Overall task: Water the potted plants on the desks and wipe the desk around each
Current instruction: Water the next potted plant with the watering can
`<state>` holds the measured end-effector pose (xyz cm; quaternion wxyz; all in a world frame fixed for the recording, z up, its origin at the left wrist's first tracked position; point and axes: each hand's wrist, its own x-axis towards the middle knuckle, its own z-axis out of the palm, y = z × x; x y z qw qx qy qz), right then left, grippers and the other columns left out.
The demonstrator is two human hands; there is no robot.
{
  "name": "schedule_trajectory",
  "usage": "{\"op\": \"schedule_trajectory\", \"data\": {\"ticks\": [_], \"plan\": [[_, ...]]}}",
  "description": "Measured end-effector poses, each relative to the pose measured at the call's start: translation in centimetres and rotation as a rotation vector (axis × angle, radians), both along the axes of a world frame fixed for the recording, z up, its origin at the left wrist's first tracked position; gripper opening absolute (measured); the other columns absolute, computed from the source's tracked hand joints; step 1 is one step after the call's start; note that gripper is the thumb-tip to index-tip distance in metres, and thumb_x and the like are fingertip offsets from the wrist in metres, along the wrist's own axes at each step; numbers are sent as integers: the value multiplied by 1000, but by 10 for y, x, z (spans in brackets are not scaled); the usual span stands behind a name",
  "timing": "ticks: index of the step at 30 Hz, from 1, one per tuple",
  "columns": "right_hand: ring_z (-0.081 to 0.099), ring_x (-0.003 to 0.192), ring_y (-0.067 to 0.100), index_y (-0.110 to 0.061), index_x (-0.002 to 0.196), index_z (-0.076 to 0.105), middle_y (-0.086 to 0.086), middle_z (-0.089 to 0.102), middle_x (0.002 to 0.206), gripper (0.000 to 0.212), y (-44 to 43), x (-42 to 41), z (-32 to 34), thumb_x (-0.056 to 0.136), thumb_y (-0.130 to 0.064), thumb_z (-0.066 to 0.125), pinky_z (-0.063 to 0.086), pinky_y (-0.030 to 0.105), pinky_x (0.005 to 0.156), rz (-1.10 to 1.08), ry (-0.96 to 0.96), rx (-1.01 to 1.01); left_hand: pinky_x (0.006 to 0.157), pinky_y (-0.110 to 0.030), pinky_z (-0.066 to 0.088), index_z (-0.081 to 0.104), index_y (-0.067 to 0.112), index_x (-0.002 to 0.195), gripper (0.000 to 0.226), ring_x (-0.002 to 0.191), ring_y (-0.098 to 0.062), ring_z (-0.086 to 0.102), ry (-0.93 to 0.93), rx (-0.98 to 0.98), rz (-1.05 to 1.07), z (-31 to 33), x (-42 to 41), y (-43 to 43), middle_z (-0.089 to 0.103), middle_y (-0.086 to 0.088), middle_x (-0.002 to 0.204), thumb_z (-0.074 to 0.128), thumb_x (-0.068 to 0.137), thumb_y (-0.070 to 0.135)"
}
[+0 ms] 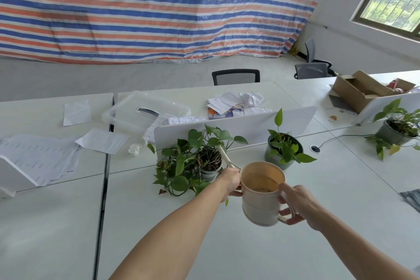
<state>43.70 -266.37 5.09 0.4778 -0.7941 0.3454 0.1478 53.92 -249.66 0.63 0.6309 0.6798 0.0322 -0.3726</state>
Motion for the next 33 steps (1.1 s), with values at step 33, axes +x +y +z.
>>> {"op": "schedule_trajectory", "data": {"ticks": [33], "plan": [[69,83,37,2,87,66,17,63,92,40,5,-27,-6,99,-32,49,59,42,59,-24,-21,41,58,-30,55,62,13,89,27,67,-20,56,-3,20,1,-1,-21,4,62,-6,79,37,98,8]]}}
